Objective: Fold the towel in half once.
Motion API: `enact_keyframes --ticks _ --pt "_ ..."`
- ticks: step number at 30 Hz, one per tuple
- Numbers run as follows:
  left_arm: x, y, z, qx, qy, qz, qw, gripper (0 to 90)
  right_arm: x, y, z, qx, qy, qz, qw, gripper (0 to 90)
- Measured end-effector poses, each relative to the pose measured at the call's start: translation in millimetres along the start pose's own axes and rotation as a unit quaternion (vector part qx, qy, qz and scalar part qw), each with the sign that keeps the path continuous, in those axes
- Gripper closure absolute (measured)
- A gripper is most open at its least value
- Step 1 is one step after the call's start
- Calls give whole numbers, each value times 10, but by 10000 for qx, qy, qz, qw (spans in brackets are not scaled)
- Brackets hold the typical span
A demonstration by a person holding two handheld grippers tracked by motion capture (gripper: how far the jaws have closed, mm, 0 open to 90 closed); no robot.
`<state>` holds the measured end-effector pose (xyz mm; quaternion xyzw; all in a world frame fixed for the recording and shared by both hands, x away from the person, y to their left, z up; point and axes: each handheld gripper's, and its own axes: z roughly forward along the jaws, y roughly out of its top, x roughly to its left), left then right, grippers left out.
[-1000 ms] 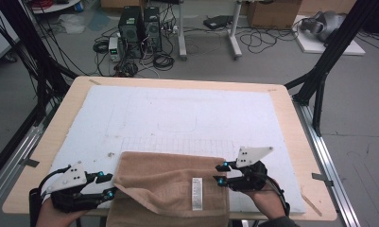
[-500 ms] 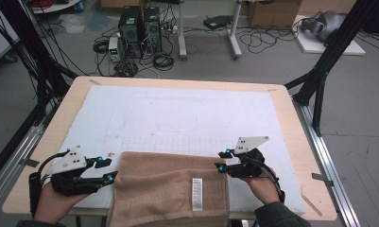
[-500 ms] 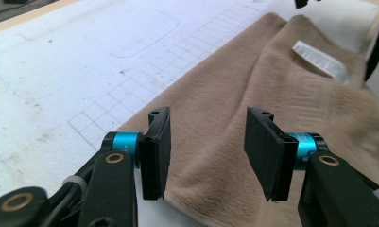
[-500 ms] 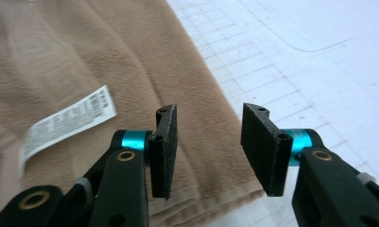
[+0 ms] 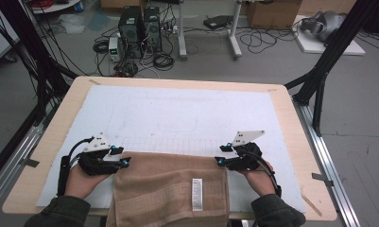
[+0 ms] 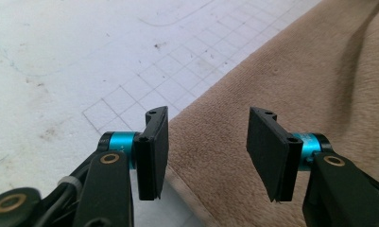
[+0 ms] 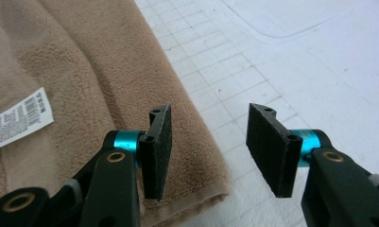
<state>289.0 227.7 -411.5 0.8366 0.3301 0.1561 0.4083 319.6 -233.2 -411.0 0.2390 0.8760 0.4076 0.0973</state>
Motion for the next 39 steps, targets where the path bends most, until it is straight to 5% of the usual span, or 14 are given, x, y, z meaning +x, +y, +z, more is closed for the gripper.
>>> enact_keyframes --ticks 12,17,32,39 --pt "112 -66 265 616 117 -81 9980 435 -46 -66 218 458 111 85 9989 468" --pt "168 -183 268 390 16 -514 9979 424 -43 -72 259 598 89 33 9982 457" --pt "169 -185 271 418 187 -536 9975 357 -21 -167 265 486 257 230 9982 453" --pt "157 -177 271 417 146 -543 9975 422 -4 -173 258 524 500 196 9972 594"
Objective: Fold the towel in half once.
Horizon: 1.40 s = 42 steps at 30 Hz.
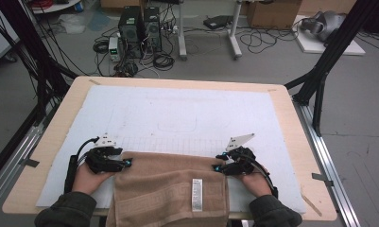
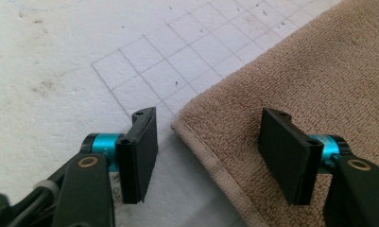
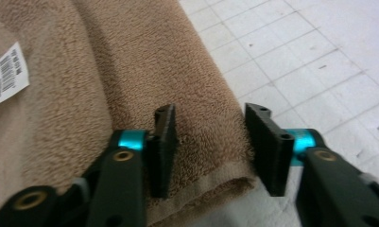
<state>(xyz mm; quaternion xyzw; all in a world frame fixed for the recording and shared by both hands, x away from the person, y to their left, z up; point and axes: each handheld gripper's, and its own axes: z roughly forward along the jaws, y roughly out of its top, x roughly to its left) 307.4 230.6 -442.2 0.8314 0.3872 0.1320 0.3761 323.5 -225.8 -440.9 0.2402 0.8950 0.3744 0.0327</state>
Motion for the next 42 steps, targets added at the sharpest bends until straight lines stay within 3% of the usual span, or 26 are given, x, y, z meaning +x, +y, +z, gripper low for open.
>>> enact_keyframes --ticks 1,5,7,8,10,14,28,34,38,42 --pt "-6 1 -1 0 -47 36 10000 482 5 4 0 19 47 -18 10000 636" --pt "-1 3 1 -27 -104 -8 9999 559 27 21 2 76 221 -99 9997 754" --pt "-1 10 -2 16 -388 -12 9992 692 27 31 10 94 306 -125 9994 782" --pt "-20 14 1 29 -423 33 9991 777 24 35 13 96 327 -124 9993 788" --pt "-49 31 0 57 -358 116 9993 807 11 40 13 104 375 -117 9992 795" --pt "-42 44 2 94 -375 149 9991 814 -25 36 13 78 450 -63 9989 796" --pt "-76 46 -3 76 -278 259 9992 818 6 46 12 108 367 -131 9992 796" --pt "-103 77 -19 -39 -137 293 9995 826 -7 51 7 76 342 -149 9993 807" --pt "-66 242 1 -328 78 189 9993 834 -84 106 -32 25 155 -114 9998 825" --pt "47 578 63 -464 353 201 9981 836 -313 326 -122 -140 -175 -101 9997 826"
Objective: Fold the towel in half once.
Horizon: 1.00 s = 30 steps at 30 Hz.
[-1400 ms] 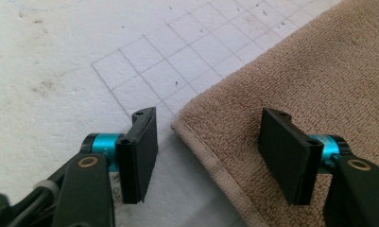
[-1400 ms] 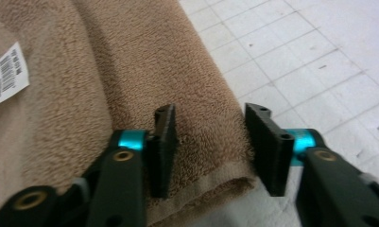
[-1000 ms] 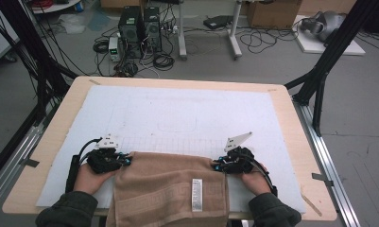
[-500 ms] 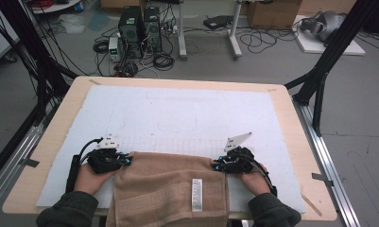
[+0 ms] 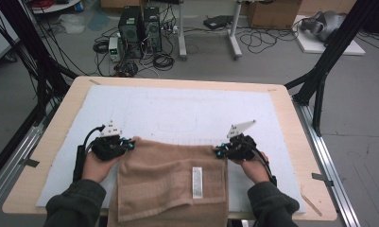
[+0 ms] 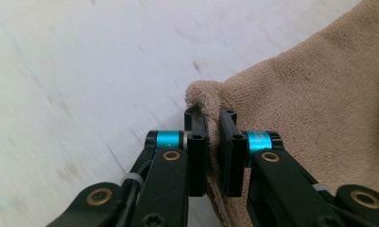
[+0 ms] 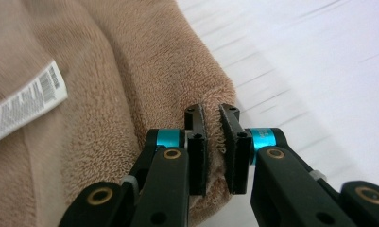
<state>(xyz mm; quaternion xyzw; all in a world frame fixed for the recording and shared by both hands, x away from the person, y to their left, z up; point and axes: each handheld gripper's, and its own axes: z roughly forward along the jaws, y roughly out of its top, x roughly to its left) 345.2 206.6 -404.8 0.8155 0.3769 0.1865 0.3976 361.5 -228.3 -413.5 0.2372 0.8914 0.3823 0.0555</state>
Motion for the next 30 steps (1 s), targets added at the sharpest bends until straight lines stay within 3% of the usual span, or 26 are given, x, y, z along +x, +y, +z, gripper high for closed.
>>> enact_keyframes --ticks 2,6,8,10,11,12,13,14,15,18,21,24,25,29,30 --pt "123 203 60 -109 138 -114 9998 836 -186 158 -24 22 -161 44 9999 826" --pt "358 628 150 -169 450 -128 9988 836 -557 551 -124 -84 -539 70 9985 827" --pt "463 862 129 -325 555 -214 9977 837 -711 774 -211 -167 -746 71 9971 827" --pt "551 1079 79 -492 681 -176 9963 836 -817 983 -291 -243 -948 18 9952 827" --pt "578 1149 67 -538 754 -153 9956 832 -860 1065 -320 -324 -1036 13 9941 814" --pt "600 1182 75 -481 848 -145 9951 808 -903 1118 -337 -415 -1091 66 9931 728" --pt "618 1179 88 -418 976 -201 9941 715 -934 1136 -326 -562 -1167 195 9914 615" --pt "638 1146 103 -372 959 -302 9942 593 -966 1118 -308 -649 -1142 310 9908 591" --pt "653 1092 117 -299 870 -314 9953 557 -990 1083 -287 -624 -1066 409 9915 545" --pt "626 878 139 -195 743 -307 9966 530 -990 939 -222 -289 -970 554 9933 490" --pt "545 662 127 -164 561 -322 9978 515 -899 775 -225 -293 -895 602 9937 484" --pt "433 447 81 -211 400 -316 9985 491 -758 622 -237 -474 -842 572 9937 473" --pt "388 368 68 -267 334 -328 9985 483 -704 568 -232 -400 -753 611 9945 464" --pt "213 112 31 -210 50 -240 9995 488 -485 383 -161 -511 -618 433 9958 517" --pt "169 61 19 -158 39 -194 9997 479 -432 352 -123 -406 -610 364 9966 519"
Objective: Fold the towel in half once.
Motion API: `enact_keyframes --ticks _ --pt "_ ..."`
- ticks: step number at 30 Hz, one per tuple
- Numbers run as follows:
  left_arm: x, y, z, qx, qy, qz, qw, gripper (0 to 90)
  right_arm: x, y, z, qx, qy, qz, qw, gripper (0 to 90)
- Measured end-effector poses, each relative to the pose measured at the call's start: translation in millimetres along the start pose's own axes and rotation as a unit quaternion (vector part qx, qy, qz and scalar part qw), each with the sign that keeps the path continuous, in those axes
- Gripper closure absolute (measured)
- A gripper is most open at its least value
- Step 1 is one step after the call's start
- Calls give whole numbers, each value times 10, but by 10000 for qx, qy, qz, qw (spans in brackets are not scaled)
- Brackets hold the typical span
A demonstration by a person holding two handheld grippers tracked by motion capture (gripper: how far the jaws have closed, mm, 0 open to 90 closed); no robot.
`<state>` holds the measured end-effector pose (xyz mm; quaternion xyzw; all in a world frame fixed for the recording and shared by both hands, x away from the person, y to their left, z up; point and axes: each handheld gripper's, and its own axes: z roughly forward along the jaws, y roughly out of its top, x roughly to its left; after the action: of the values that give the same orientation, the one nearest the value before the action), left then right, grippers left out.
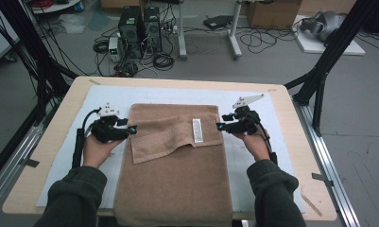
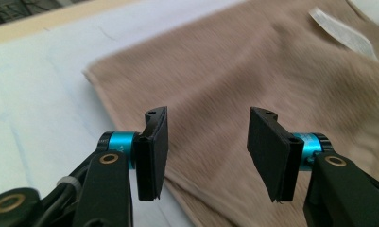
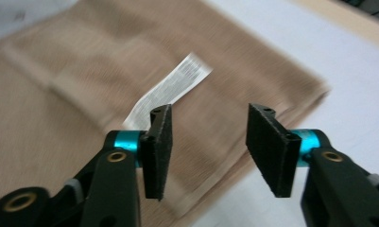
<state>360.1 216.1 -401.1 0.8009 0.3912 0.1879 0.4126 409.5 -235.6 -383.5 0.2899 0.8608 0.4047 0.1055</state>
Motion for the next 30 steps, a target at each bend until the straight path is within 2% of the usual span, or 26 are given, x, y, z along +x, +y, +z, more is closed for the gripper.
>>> enact_keyframes --ticks 2,6,10,11,12,13,16,18,21,24,30 --pt "-66 -101 -25 -19 -20 113 9999 485 81 -71 64 42 50 -96 9999 539" --pt "-137 -254 -19 76 -183 74 9998 503 143 -167 234 207 119 -149 9996 576" --pt "-194 -400 71 250 -418 53 9988 535 150 -260 422 390 146 -74 9991 590" --pt "-205 -419 112 415 -459 103 9980 546 144 -288 476 495 166 -62 9986 595" --pt "-225 -430 137 478 -410 191 9978 546 148 -318 505 446 178 -32 9988 624" --pt "-234 -430 140 419 -370 197 9982 556 149 -333 503 367 165 -6 9992 643" --pt "-247 -419 153 406 -355 233 9983 677 147 -343 500 331 270 18 9991 783" --pt "-255 -413 156 412 -371 208 9982 756 164 -332 502 371 298 -25 9989 828" --pt "-245 -396 138 368 -384 155 9985 829 164 -321 491 385 346 -53 9986 852" --pt "-217 -372 66 262 -324 167 9990 843 180 -296 438 358 335 -120 9987 856" --pt "-211 -336 -126 111 -303 222 9992 848 257 -237 165 96 411 -282 9987 856"
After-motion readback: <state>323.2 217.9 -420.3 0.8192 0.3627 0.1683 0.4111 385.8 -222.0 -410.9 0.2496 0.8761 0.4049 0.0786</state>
